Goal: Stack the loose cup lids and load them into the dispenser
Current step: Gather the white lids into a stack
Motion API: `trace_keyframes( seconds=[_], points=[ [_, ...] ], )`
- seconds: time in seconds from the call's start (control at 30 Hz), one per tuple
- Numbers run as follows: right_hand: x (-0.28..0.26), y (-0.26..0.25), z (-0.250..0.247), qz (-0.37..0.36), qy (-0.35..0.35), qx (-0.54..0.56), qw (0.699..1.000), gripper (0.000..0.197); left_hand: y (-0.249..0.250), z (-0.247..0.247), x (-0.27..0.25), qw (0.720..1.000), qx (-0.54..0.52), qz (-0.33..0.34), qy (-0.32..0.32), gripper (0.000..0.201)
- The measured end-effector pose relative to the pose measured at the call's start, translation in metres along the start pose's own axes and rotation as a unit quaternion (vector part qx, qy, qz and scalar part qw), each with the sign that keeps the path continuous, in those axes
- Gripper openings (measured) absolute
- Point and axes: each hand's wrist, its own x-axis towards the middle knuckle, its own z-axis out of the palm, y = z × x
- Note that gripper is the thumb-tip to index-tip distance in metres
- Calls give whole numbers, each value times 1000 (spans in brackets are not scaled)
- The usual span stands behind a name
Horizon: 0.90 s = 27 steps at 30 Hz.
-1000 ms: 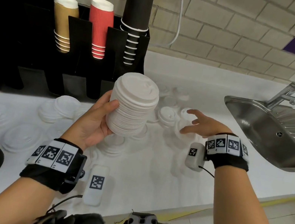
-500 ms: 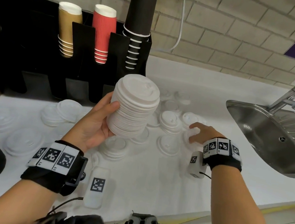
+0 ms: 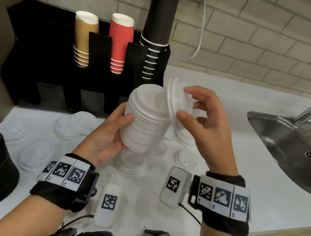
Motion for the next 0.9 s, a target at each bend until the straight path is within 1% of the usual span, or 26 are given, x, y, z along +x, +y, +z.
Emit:
trace_keyframes(
  seconds=[0.13,0.2,0.4,0.63,0.73,0.8,0.87,0.9],
  points=[
    [5,-1,17,16,2,-36,999,27,4,-3,-1,1000,14,-9,-11,101],
    [7,-3,23,16,-2,-46,999,27,6,-6,-1,999,28,-15,-18,101],
    [10,-8,37,6,-19,-85,996,20,10,-17,-2,997,59,-37,-35,95],
    [6,-11,52,2,-23,-132,991,26,13,-29,-6,997,47,-36,-39,88],
    [4,-11,57,1,-25,-147,989,28,12,-32,-7,998,38,-40,-39,90],
    [3,-12,58,-10,-30,-157,987,35,11,-35,-8,998,31,-41,-37,92],
    [4,-9,53,-24,-24,-144,989,41,11,-38,-8,999,21,-39,-32,93],
    [6,-5,47,-18,-8,-123,992,38,12,-40,-7,999,13,-37,-28,93]
  ],
)
